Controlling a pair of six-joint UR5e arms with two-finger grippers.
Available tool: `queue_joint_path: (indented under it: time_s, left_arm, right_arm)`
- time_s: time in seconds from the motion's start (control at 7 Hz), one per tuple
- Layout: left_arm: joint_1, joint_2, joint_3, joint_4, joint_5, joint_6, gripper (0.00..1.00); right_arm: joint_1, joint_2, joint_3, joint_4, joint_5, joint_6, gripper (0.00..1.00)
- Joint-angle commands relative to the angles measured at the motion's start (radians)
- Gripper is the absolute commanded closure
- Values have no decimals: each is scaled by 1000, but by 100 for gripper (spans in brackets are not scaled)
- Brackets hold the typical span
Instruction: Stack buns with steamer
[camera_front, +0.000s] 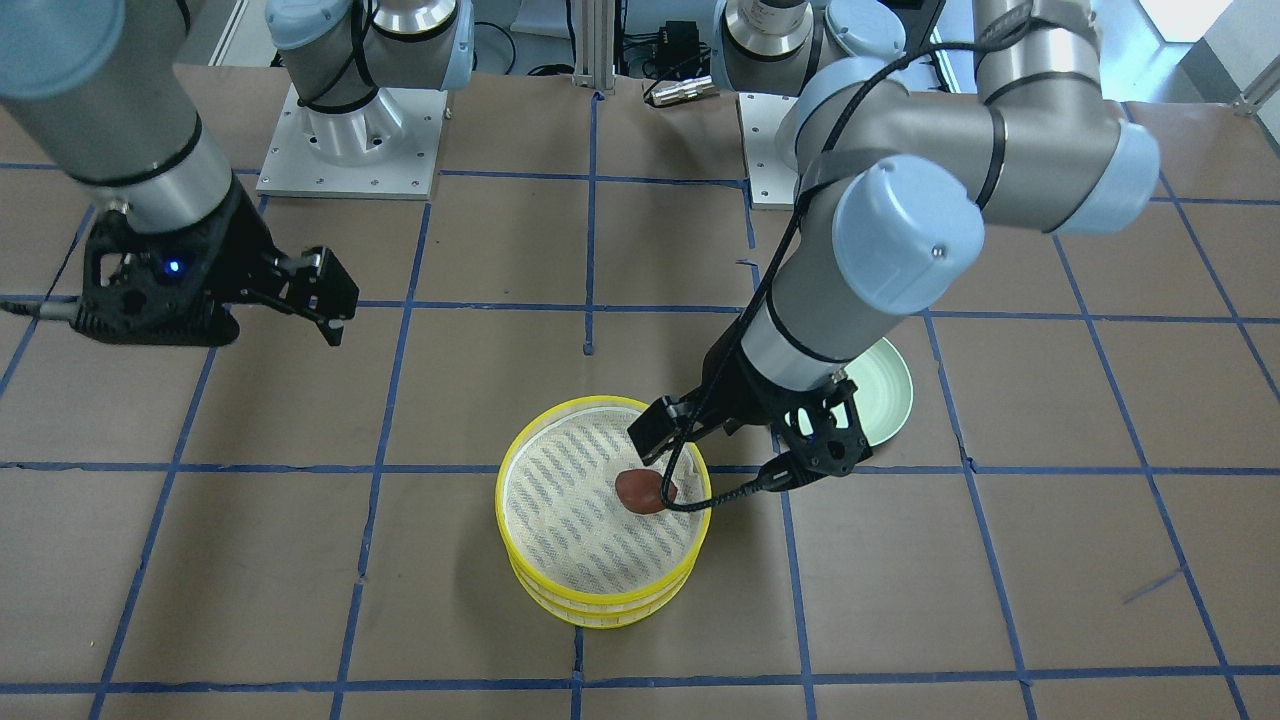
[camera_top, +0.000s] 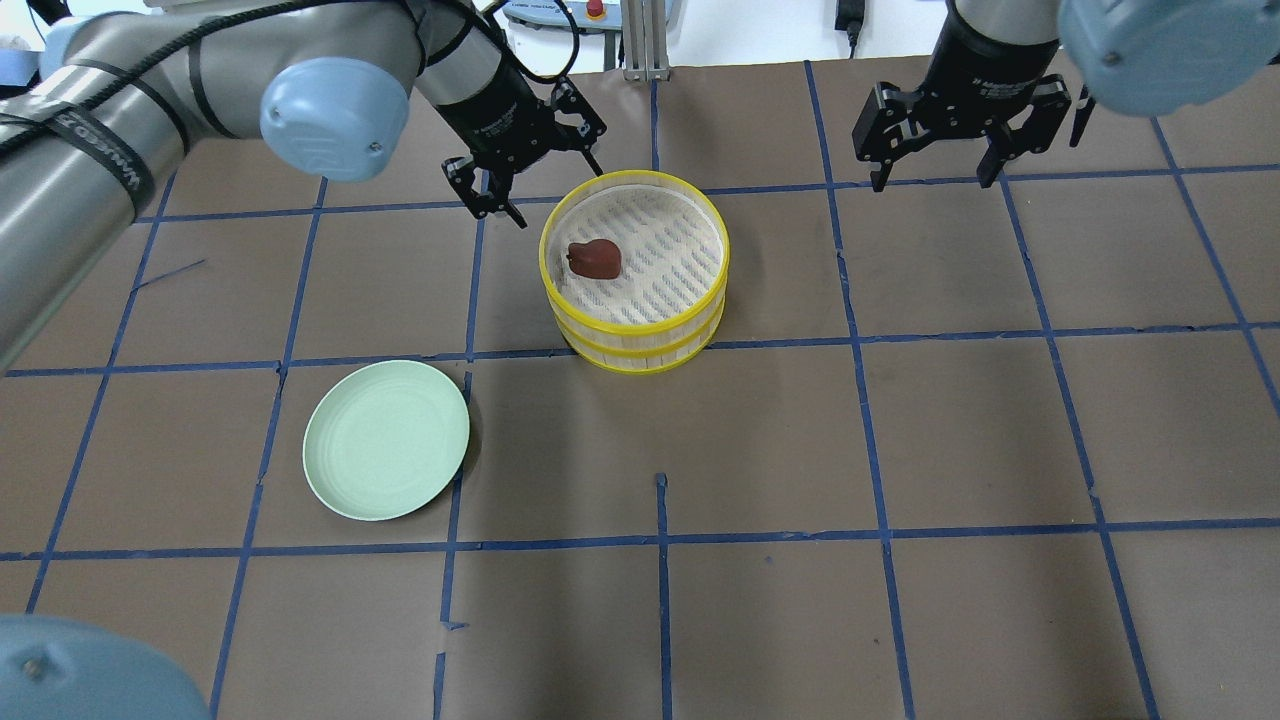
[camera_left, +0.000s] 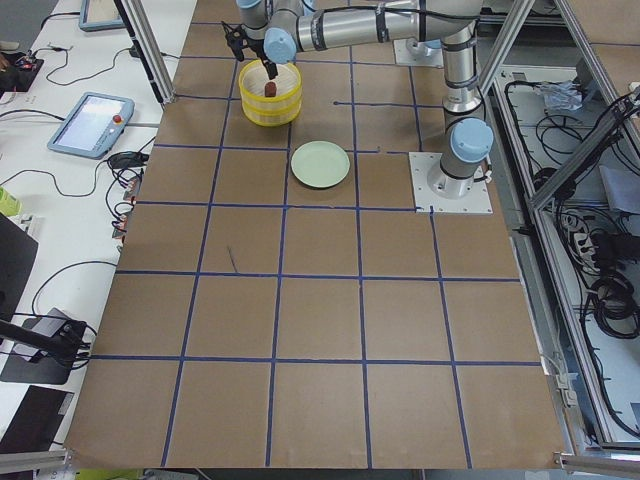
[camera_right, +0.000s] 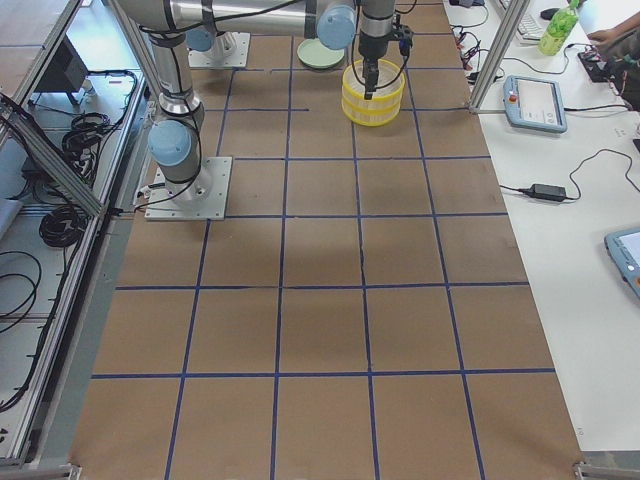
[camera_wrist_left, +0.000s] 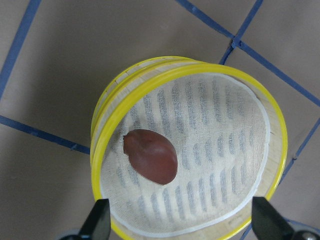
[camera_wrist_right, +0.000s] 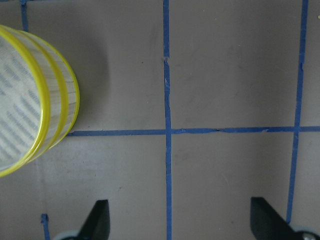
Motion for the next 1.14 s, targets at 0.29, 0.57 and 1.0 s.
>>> queue_joint_path:
  time_s: [0.29,0.57,1.0]
  left_arm:
    - [27,261,-97,-221,263,461,1]
    - [59,376,-201,-237,290,482,0]
    - [71,386,-185,-286,275,477,0]
  right_arm:
    - [31,-22,-38,136,-1,-2,0]
    - [31,-21,-29,138,0,4,0]
    - [31,-16,-20,138,0,-4,0]
